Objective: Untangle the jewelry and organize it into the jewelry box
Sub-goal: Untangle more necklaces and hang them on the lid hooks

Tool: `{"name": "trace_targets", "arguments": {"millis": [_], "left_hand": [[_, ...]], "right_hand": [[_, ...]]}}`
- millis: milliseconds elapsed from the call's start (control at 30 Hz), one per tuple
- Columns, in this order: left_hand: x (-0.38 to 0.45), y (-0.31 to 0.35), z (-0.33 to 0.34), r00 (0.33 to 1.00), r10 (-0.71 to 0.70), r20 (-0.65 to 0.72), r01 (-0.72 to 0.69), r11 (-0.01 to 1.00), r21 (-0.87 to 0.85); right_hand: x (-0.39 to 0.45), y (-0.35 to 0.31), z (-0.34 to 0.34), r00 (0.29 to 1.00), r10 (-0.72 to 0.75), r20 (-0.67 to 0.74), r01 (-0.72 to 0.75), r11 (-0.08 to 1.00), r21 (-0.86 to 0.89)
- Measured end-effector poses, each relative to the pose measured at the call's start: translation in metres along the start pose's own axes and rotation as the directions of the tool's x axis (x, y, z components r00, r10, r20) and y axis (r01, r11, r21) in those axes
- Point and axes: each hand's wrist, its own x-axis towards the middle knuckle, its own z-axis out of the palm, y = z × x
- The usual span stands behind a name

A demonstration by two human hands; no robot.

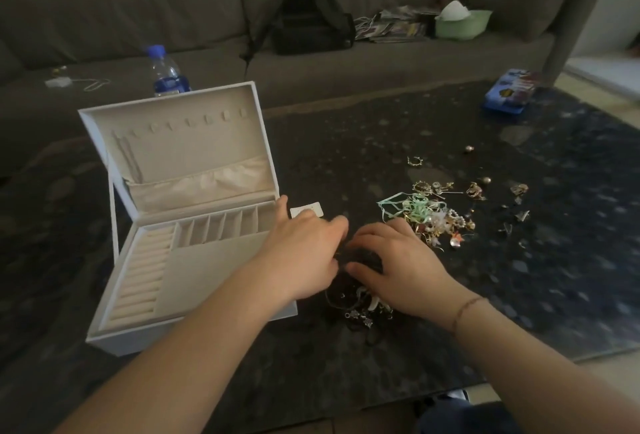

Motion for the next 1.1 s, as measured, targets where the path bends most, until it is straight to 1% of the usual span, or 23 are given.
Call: {"name": "trace_targets", "arguments": {"millis": [33, 100, 133, 167, 233, 300, 333, 367, 400, 433, 467, 500, 533, 567, 600, 633, 667, 767, 800, 900, 933, 1033, 1100], "left_hand": [[0.002, 0.001, 0.0, 1.0, 0.007, 0.006, -0.007, 1.0, -0.002], [0.005, 0.001, 0.002, 0.995, 0.048, -0.083, -0.054, 0.996, -0.075], [0.007, 0.001, 0.002, 0.983, 0.061, -0.172, -0.093, 0.978, -0.186], [0.008, 0.001, -0.001, 0.966, 0.05, -0.253, -0.135, 0.934, -0.331], [0.009, 0.005, -0.01, 0.94, -0.003, -0.342, -0.212, 0.78, -0.589], [0.009, 0.009, -0.023, 0.918, -0.056, -0.392, -0.283, 0.6, -0.748], [0.008, 0.011, -0.031, 0.911, -0.088, -0.404, -0.31, 0.499, -0.809], [0.009, 0.013, -0.04, 0.903, -0.13, -0.409, -0.333, 0.391, -0.858], [0.009, 0.013, -0.048, 0.897, -0.175, -0.405, -0.35, 0.276, -0.895], [0.011, 0.012, -0.055, 0.895, -0.213, -0.391, -0.363, 0.163, -0.918], [0.012, 0.01, -0.062, 0.896, -0.239, -0.375, -0.372, 0.062, -0.926], [0.014, 0.008, -0.068, 0.896, -0.255, -0.363, -0.38, -0.02, -0.925], [0.016, 0.006, -0.074, 0.896, -0.264, -0.356, -0.389, -0.083, -0.917], [0.018, 0.004, -0.078, 0.895, -0.269, -0.356, -0.398, -0.122, -0.909], [0.019, 0.003, -0.081, 0.891, -0.276, -0.361, -0.406, -0.128, -0.905], [0.02, 0.002, -0.082, 0.883, -0.283, -0.374, -0.414, -0.095, -0.905], [0.02, 0.001, -0.082, 0.871, -0.29, -0.397, -0.419, -0.014, -0.908], [0.023, -0.003, -0.071, 0.83, -0.266, -0.49, -0.387, 0.357, -0.85], [0.024, -0.005, -0.065, 0.838, -0.245, -0.487, -0.358, 0.426, -0.831], [0.028, -0.012, -0.042, 0.915, -0.171, -0.365, -0.246, 0.479, -0.843], [0.029, -0.013, -0.033, 0.935, -0.142, -0.326, -0.211, 0.519, -0.829], [0.03, -0.014, -0.007, 0.966, -0.097, -0.238, -0.117, 0.655, -0.746], [0.028, -0.014, 0.004, 0.979, -0.089, -0.181, -0.067, 0.703, -0.708]], "right_hand": [[0.0, 0.001, 0.001, 1.0, -0.003, -0.009, 0.003, 1.0, -0.011], [0.0, 0.004, 0.001, 1.0, -0.017, -0.026, 0.017, 1.0, -0.013], [0.0, 0.005, 0.0, 0.999, -0.014, -0.035, 0.015, 1.0, 0.011], [0.0, 0.005, -0.002, 0.998, -0.014, -0.055, 0.017, 0.999, 0.051], [0.001, 0.006, -0.008, 0.991, -0.031, -0.131, 0.054, 0.983, 0.176], [0.001, 0.006, -0.017, 0.981, 0.004, -0.193, 0.075, 0.914, 0.399], [0.002, 0.007, -0.022, 0.982, 0.048, -0.18, 0.063, 0.824, 0.563], [0.001, 0.007, -0.027, 0.988, 0.076, -0.133, 0.047, 0.675, 0.736], [0.001, 0.008, -0.032, 0.993, 0.084, -0.087, 0.032, 0.515, 0.857], [-0.001, 0.009, -0.038, 0.995, 0.076, -0.058, 0.025, 0.375, 0.927], [-0.003, 0.009, -0.043, 0.997, 0.07, -0.039, 0.017, 0.283, 0.959], [-0.005, 0.009, -0.047, 0.997, 0.069, -0.026, 0.01, 0.225, 0.974], [-0.006, 0.01, -0.051, 0.997, 0.074, -0.021, 0.005, 0.207, 0.978], [-0.007, 0.012, -0.052, 0.997, 0.079, -0.019, 0.002, 0.201, 0.98], [-0.007, 0.014, -0.052, 0.997, 0.08, -0.018, 0.003, 0.189, 0.982], [-0.007, 0.017, -0.052, 0.997, 0.079, -0.016, 0.003, 0.16, 0.987], [-0.006, 0.019, -0.052, 0.997, 0.077, -0.019, 0.01, 0.123, 0.992], [-0.005, 0.023, -0.056, 0.991, 0.112, -0.066, 0.063, 0.029, 0.998], [-0.005, 0.024, -0.059, 0.987, 0.132, -0.089, 0.091, -0.01, 0.996], [-0.006, 0.027, -0.072, 0.976, 0.159, -0.151, 0.175, -0.146, 0.974], [-0.007, 0.029, -0.077, 0.972, 0.167, -0.168, 0.196, -0.173, 0.965], [-0.014, 0.034, -0.093, 0.953, 0.22, -0.209, 0.251, -0.184, 0.95], [-0.021, 0.043, -0.106, 0.93, 0.268, -0.254, 0.309, -0.193, 0.931]]}}
